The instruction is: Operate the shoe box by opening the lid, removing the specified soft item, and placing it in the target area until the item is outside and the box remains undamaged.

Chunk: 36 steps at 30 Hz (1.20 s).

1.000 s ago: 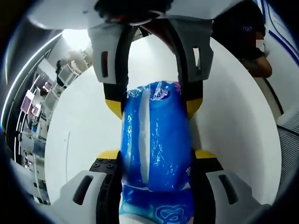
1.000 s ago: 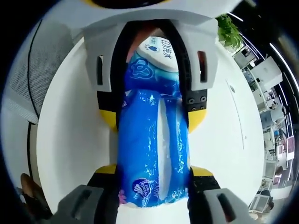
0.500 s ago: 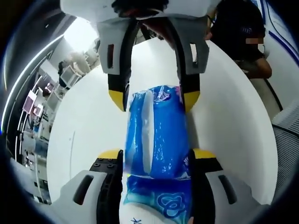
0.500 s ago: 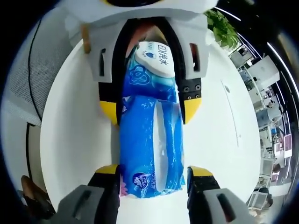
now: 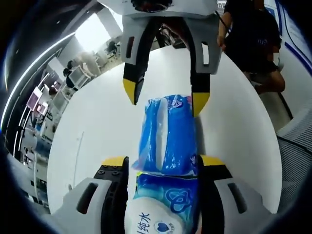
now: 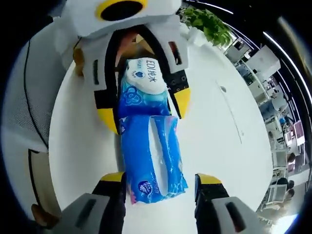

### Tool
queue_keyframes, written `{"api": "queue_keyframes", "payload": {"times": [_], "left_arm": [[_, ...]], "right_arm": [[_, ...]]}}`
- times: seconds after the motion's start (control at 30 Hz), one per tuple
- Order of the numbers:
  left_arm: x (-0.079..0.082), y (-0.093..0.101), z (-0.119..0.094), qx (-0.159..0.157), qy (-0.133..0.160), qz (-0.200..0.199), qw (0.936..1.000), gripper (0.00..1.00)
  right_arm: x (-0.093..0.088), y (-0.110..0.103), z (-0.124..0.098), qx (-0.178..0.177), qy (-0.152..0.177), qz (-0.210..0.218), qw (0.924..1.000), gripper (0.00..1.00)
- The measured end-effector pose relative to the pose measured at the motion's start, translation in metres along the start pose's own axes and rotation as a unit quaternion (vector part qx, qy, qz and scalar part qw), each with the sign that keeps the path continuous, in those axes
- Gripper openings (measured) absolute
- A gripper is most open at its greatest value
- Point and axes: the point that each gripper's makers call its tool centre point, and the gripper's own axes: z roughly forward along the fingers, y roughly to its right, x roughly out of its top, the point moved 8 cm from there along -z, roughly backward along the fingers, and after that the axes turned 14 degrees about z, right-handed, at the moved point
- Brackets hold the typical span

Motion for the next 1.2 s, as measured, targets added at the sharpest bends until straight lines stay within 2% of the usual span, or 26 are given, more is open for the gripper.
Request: {"api": "queue_keyframes", "payload": {"times": [0.13, 0.27, 0.3, 0.43, 0.5, 0.67, 0.77, 0.93, 1.03, 1.1, 1.2], "left_arm": [[0.0, -0.002, -0.008, 0.003, 0.007, -0.021, 0.9998, 0.57], [-0.004, -0.004, -0.017, 0.018, 0.029, -0.104, 0.994, 0.57], [-0.005, -0.004, -0.02, 0.02, 0.032, -0.111, 0.9931, 0.57], [-0.015, -0.002, -0.033, 0.032, 0.024, -0.104, 0.9938, 0.57], [-0.021, -0.001, -0.041, 0.044, 0.03, -0.131, 0.99, 0.57], [-0.034, 0.0, -0.058, 0.059, 0.034, -0.148, 0.9866, 0.57], [-0.044, 0.001, -0.071, 0.069, 0.036, -0.157, 0.9845, 0.57], [-0.059, 0.001, -0.091, 0.085, 0.043, -0.187, 0.9777, 0.57], [-0.067, 0.003, -0.105, 0.099, 0.037, -0.189, 0.9763, 0.56], [-0.072, 0.005, -0.117, 0.109, 0.041, -0.195, 0.9739, 0.56], [-0.081, 0.005, -0.132, 0.122, 0.04, -0.199, 0.9714, 0.56]], "right_arm": [[0.0, -0.004, -0.005, 0.001, 0.005, 0.018, 0.9998, 0.53], [0.001, -0.009, -0.009, 0.004, 0.028, 0.083, 0.9962, 0.52], [0.001, -0.01, -0.01, 0.003, 0.033, 0.097, 0.9948, 0.52], [0.006, -0.017, -0.014, 0.01, 0.053, 0.148, 0.9875, 0.53], [0.009, -0.021, -0.016, 0.008, 0.065, 0.155, 0.9858, 0.53], [0.014, -0.031, -0.015, 0.014, 0.076, 0.185, 0.9796, 0.53], [0.025, -0.04, -0.016, 0.018, 0.1, 0.217, 0.9709, 0.53], [0.037, -0.048, -0.017, 0.019, 0.121, 0.241, 0.9628, 0.53], [0.044, -0.053, -0.018, 0.02, 0.129, 0.25, 0.9593, 0.53], [0.049, -0.057, -0.021, 0.022, 0.142, 0.263, 0.9541, 0.53], [0.056, -0.062, -0.023, 0.02, 0.147, 0.266, 0.9525, 0.53]]}}
